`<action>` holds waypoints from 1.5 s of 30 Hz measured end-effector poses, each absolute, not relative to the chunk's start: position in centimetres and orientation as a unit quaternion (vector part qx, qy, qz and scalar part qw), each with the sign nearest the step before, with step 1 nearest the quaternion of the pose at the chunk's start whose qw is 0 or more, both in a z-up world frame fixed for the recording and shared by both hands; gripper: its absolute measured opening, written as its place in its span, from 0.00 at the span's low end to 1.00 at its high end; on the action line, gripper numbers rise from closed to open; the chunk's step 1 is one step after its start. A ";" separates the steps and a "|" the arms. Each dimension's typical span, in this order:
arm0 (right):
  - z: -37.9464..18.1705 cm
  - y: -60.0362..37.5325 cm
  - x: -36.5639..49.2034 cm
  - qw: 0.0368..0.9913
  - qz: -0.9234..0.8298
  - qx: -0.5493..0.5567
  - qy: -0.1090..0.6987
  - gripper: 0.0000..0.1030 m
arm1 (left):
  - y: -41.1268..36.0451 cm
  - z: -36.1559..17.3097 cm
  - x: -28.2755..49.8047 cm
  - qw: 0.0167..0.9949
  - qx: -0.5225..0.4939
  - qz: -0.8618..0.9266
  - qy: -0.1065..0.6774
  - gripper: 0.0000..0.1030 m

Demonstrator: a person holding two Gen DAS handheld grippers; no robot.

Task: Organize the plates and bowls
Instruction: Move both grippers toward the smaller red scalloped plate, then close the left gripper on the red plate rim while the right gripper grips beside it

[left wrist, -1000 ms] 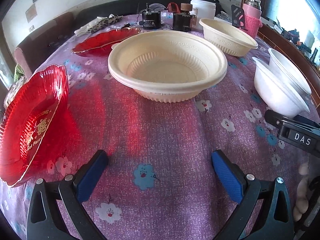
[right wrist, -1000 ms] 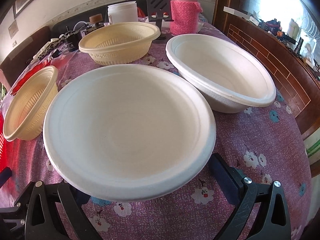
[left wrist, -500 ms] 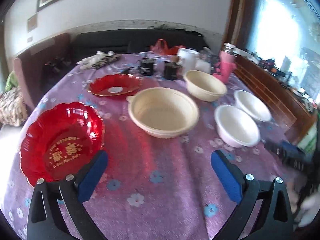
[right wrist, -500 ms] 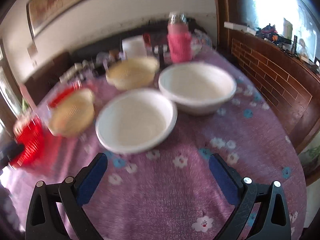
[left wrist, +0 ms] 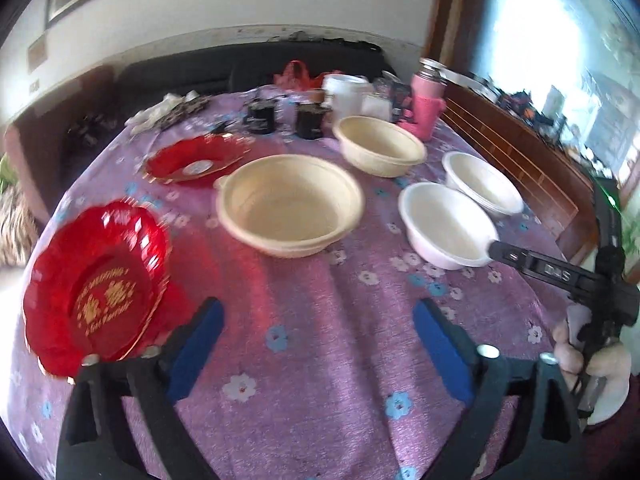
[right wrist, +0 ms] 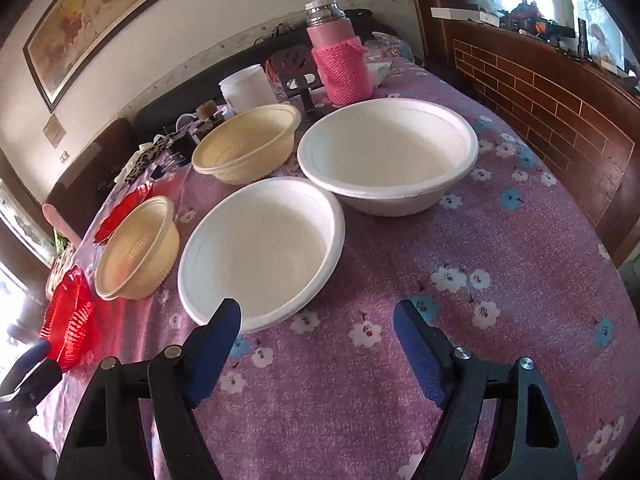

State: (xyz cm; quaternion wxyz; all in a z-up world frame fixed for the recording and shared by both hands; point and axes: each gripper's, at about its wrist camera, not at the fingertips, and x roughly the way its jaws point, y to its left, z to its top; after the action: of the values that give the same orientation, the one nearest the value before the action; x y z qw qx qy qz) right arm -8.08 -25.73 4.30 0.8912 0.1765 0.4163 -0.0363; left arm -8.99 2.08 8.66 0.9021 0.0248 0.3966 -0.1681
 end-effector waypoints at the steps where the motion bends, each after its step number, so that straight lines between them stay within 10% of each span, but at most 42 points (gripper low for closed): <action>1: 4.2 -25.8 -7.9 0.892 -0.038 0.176 0.415 0.78 | 1.5 8.7 -8.8 0.901 0.032 -0.173 0.398 0.75; 33: 14.1 -8.8 11.7 0.853 0.193 0.170 0.454 0.77 | 19.7 12.4 13.7 0.846 -0.144 -0.041 0.512 0.68; 40: 8.1 -5.4 20.1 0.800 0.176 0.194 0.540 0.46 | 21.1 7.4 19.9 0.809 -0.187 -0.043 0.556 0.68; 45: 4.7 -4.0 23.1 0.786 0.156 0.180 0.571 0.44 | 21.2 5.2 23.3 0.793 -0.204 -0.054 0.571 0.68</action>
State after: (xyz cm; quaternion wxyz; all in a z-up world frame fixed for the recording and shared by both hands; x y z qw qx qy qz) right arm 23.13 -3.99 4.75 0.7859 0.1801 0.5706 0.1561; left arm 23.30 21.19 5.18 0.7931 -0.2042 0.5714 -0.0537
